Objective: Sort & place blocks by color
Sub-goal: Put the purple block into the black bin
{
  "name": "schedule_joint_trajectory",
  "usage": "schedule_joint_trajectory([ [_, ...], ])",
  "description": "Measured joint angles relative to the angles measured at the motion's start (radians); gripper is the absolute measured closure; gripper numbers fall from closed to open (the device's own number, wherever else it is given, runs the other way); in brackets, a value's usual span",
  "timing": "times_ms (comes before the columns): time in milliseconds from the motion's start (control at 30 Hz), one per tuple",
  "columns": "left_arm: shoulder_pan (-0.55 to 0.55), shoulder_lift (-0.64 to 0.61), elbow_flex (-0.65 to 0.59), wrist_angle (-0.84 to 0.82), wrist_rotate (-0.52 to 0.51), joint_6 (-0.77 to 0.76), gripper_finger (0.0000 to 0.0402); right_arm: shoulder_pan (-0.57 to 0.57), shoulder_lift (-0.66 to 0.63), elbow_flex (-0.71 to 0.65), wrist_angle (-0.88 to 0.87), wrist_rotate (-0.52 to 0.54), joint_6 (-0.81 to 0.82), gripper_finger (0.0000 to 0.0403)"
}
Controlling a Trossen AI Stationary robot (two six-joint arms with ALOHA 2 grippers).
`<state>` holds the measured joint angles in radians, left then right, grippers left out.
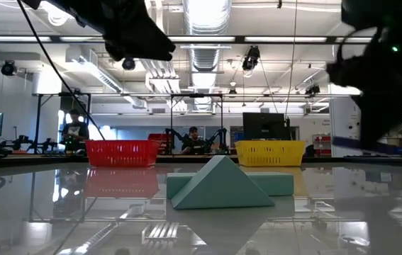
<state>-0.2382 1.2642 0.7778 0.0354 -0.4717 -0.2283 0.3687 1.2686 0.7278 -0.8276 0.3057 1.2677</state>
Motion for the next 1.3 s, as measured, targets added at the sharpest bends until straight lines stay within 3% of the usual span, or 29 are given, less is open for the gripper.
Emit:
schedule_joint_trajectory([
  [133, -0.019, 0.039, -0.001, 0.091, 0.002, 0.002, 0.0236, 0.000, -0.051, -0.007, 0.231, 0.142, -0.219, 0.0318],
  [233, -0.030, 0.073, -0.001, 0.162, 0.006, 0.003, 0.0236, 0.000, -0.054, -0.020, 0.466, 0.189, -0.481, 0.0318],
  [433, -0.051, 0.135, 0.003, 0.306, 0.011, 0.004, 0.0236, 0.000, -0.006, -0.026, 0.998, 0.144, -1.011, 0.0318],
  [567, -0.069, 0.169, 0.003, 0.408, 0.026, 0.007, 0.0236, -0.002, 0.043, -0.027, 1.271, 0.047, -1.215, 0.0318],
  [700, -0.079, 0.210, 0.003, 0.549, 0.030, 0.010, 0.0236, -0.003, 0.108, -0.027, 1.450, 0.034, -1.314, 0.0317],
  [867, -0.087, 0.235, 0.003, 0.608, 0.049, 0.025, 0.0236, -0.001, 0.172, -0.029, 1.558, 0.031, -1.347, 0.0318],
  [1167, -0.102, 0.228, 0.004, 0.615, 0.058, 0.107, 0.0232, -0.002, 0.151, -0.029, 1.595, 0.037, -1.347, 0.0320],
  [1300, -0.103, 0.224, 0.003, 0.580, 0.069, 0.115, 0.0215, -0.004, 0.135, -0.026, 1.597, 0.098, -1.347, 0.0319],
])
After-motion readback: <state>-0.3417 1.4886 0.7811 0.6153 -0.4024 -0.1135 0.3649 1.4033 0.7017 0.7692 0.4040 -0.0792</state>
